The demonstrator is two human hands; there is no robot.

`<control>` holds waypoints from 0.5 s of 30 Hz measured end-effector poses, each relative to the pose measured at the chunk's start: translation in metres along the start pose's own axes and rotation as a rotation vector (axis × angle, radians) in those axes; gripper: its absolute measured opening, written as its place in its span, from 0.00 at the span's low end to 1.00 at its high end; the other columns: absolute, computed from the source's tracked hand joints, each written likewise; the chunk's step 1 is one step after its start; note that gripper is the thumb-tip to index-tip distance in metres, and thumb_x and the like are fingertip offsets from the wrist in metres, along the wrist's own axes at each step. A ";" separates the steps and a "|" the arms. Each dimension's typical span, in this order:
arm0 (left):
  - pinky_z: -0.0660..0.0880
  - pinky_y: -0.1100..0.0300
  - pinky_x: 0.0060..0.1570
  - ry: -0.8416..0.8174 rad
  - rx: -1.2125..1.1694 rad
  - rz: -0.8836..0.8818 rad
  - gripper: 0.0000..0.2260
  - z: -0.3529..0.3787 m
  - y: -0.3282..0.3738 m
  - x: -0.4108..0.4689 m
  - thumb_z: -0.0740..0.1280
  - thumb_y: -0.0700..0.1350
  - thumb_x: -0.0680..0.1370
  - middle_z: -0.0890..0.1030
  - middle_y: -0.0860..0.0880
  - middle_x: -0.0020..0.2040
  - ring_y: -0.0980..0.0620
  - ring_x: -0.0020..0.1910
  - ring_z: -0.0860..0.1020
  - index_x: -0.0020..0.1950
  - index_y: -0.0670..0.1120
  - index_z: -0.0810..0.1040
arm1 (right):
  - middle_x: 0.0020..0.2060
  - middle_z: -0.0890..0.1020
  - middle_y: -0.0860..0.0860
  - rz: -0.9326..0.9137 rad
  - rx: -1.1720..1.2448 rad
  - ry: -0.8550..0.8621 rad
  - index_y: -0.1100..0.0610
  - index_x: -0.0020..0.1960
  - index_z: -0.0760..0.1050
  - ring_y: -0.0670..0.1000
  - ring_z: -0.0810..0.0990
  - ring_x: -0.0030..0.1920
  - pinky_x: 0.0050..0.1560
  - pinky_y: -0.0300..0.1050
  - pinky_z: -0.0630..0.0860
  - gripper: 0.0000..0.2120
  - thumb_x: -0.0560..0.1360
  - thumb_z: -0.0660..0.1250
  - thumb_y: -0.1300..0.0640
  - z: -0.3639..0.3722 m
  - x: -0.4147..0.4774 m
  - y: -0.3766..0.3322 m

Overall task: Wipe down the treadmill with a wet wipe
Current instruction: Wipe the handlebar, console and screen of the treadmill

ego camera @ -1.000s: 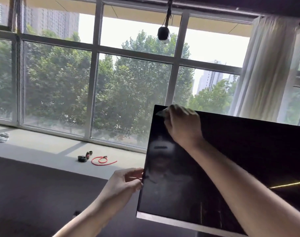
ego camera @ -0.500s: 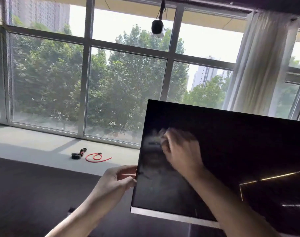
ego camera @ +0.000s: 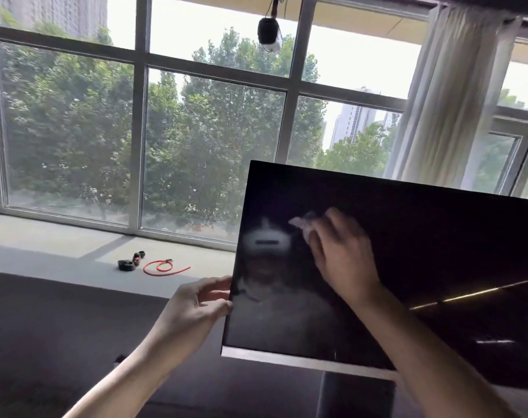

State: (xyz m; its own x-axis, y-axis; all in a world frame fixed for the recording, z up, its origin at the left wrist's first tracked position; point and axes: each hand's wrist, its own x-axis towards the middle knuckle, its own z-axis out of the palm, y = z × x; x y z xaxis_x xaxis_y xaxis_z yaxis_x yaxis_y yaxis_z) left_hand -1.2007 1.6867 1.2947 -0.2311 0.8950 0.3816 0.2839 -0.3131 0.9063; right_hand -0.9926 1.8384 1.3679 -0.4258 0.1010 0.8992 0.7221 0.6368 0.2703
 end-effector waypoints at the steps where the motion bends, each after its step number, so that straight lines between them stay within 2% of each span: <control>1: 0.77 0.63 0.59 0.002 0.002 0.017 0.18 0.001 0.001 -0.001 0.69 0.38 0.75 0.87 0.57 0.54 0.59 0.57 0.83 0.54 0.61 0.87 | 0.43 0.76 0.57 0.075 -0.023 0.035 0.61 0.48 0.78 0.59 0.77 0.41 0.43 0.54 0.76 0.11 0.82 0.59 0.57 -0.003 0.014 0.012; 3: 0.77 0.60 0.61 0.018 -0.001 0.021 0.17 0.002 0.000 -0.001 0.70 0.38 0.75 0.87 0.57 0.54 0.59 0.59 0.83 0.54 0.59 0.88 | 0.43 0.76 0.57 0.192 -0.027 0.087 0.62 0.47 0.77 0.59 0.77 0.42 0.44 0.52 0.75 0.10 0.81 0.61 0.58 -0.004 0.034 0.017; 5: 0.77 0.63 0.61 0.023 0.013 0.013 0.20 0.003 -0.001 -0.001 0.68 0.31 0.78 0.87 0.57 0.54 0.59 0.59 0.83 0.56 0.55 0.87 | 0.43 0.76 0.57 0.207 -0.013 0.091 0.61 0.47 0.77 0.59 0.76 0.40 0.41 0.51 0.72 0.06 0.80 0.65 0.59 0.004 0.025 -0.007; 7: 0.77 0.66 0.59 0.015 0.016 -0.003 0.21 0.003 -0.001 -0.001 0.66 0.29 0.78 0.87 0.58 0.54 0.60 0.58 0.83 0.58 0.53 0.85 | 0.42 0.76 0.56 0.082 0.048 0.016 0.60 0.47 0.78 0.59 0.75 0.39 0.40 0.53 0.71 0.03 0.78 0.67 0.60 0.011 -0.009 -0.039; 9: 0.77 0.68 0.56 0.017 0.005 -0.019 0.19 0.002 -0.003 0.000 0.68 0.31 0.78 0.87 0.58 0.54 0.60 0.58 0.83 0.59 0.54 0.84 | 0.40 0.76 0.54 -0.111 0.097 -0.061 0.58 0.43 0.77 0.57 0.74 0.38 0.41 0.54 0.71 0.05 0.77 0.70 0.62 0.009 -0.050 -0.057; 11: 0.76 0.62 0.62 0.024 0.008 -0.009 0.17 0.002 -0.007 -0.001 0.71 0.39 0.74 0.86 0.57 0.57 0.59 0.61 0.82 0.62 0.52 0.84 | 0.39 0.76 0.53 -0.216 0.067 -0.093 0.57 0.41 0.77 0.57 0.75 0.39 0.41 0.53 0.71 0.09 0.80 0.67 0.60 0.000 -0.062 -0.043; 13: 0.74 0.56 0.67 0.039 0.002 0.008 0.22 0.003 -0.008 -0.002 0.69 0.43 0.70 0.86 0.56 0.59 0.57 0.62 0.82 0.64 0.50 0.83 | 0.40 0.76 0.54 -0.107 0.012 -0.048 0.58 0.43 0.77 0.58 0.77 0.39 0.41 0.54 0.72 0.11 0.82 0.61 0.58 -0.006 -0.039 -0.016; 15: 0.74 0.56 0.66 0.064 0.000 0.023 0.22 0.005 -0.010 0.000 0.68 0.43 0.69 0.86 0.55 0.58 0.57 0.61 0.82 0.64 0.49 0.84 | 0.40 0.77 0.55 0.088 -0.044 0.025 0.59 0.46 0.77 0.60 0.77 0.40 0.42 0.56 0.73 0.10 0.81 0.60 0.57 -0.011 -0.002 0.006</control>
State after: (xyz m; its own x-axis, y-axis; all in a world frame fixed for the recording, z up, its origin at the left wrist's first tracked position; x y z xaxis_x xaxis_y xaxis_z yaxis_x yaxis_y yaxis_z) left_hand -1.1985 1.6911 1.2849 -0.2838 0.8653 0.4131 0.2895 -0.3334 0.8972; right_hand -0.9811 1.8336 1.3721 -0.3458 0.1357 0.9284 0.7795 0.5923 0.2038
